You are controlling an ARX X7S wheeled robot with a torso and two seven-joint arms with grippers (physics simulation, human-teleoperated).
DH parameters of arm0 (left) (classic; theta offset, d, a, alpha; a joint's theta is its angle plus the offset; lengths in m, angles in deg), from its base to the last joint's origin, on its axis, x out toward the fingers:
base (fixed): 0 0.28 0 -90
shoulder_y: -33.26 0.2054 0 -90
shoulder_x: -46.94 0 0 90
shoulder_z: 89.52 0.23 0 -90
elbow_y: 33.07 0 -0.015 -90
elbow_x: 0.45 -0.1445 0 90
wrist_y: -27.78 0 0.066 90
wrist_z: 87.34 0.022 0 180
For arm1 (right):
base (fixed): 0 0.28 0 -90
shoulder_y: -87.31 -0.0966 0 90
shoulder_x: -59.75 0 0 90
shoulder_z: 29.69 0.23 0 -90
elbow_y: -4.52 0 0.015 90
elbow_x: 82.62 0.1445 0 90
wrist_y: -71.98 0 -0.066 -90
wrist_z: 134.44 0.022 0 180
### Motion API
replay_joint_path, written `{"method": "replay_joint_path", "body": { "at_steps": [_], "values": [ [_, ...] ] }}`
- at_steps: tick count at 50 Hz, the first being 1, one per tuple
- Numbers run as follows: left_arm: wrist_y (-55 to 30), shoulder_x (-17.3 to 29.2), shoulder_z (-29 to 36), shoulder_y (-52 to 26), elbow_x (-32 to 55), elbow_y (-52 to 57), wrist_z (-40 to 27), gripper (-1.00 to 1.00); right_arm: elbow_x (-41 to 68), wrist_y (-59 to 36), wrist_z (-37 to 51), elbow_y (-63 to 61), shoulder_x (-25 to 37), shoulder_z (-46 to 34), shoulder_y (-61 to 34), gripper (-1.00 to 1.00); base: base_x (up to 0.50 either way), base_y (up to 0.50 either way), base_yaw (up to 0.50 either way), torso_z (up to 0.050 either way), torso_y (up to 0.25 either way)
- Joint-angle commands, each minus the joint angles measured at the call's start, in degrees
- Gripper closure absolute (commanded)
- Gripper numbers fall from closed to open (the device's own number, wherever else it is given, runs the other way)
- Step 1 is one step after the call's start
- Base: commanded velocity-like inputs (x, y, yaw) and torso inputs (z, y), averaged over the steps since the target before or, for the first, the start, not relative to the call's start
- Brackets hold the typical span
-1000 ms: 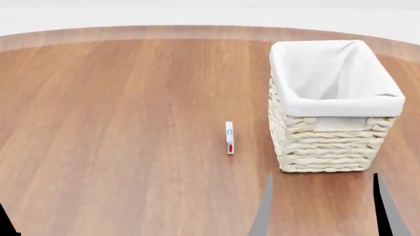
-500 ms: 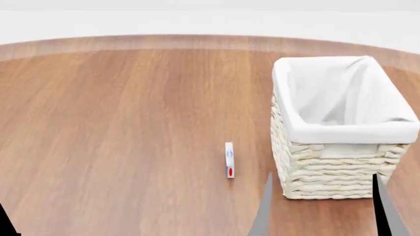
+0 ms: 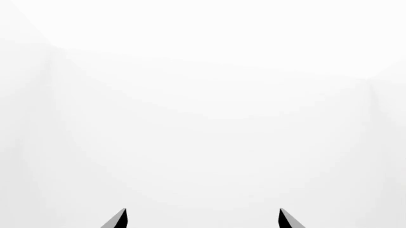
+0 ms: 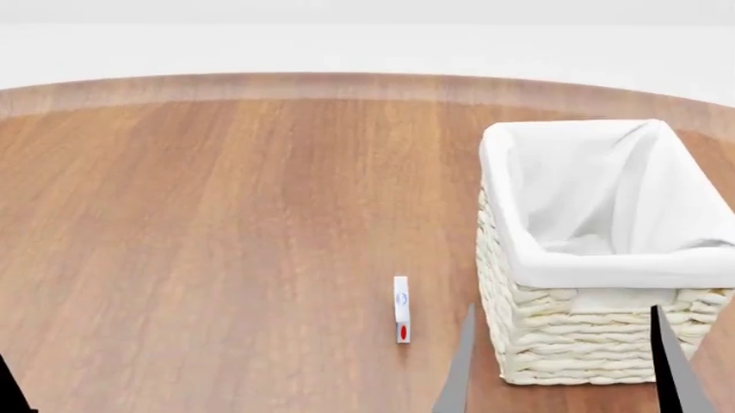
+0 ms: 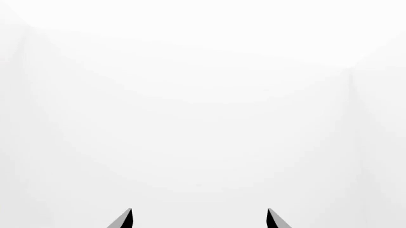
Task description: Pick up the tomato sauce, and put it in the basket.
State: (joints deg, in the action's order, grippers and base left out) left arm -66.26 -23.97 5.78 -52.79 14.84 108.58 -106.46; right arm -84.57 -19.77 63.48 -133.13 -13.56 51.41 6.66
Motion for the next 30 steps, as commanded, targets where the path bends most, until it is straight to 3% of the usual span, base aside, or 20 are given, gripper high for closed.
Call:
{"method": "replay_joint_path", "body": {
  "at_steps": [1,30],
  "values": [
    [0.2,0.3,0.0,0.0,0.2,0.0,-0.3,-1.00,-0.5,-0.2,0.3,0.7,0.1,-0.6,-0.3,-1.00,0.00,0.00,0.00,0.000,0.000],
    [1.7,0.7,1.1,0.3,0.6,-1.8,-0.2,-1.00,1.5,5.5,3.6,13.4,1.3,1.6,11.7,-1.00,0.00,0.00,0.00,0.000,0.000]
  ]
}}
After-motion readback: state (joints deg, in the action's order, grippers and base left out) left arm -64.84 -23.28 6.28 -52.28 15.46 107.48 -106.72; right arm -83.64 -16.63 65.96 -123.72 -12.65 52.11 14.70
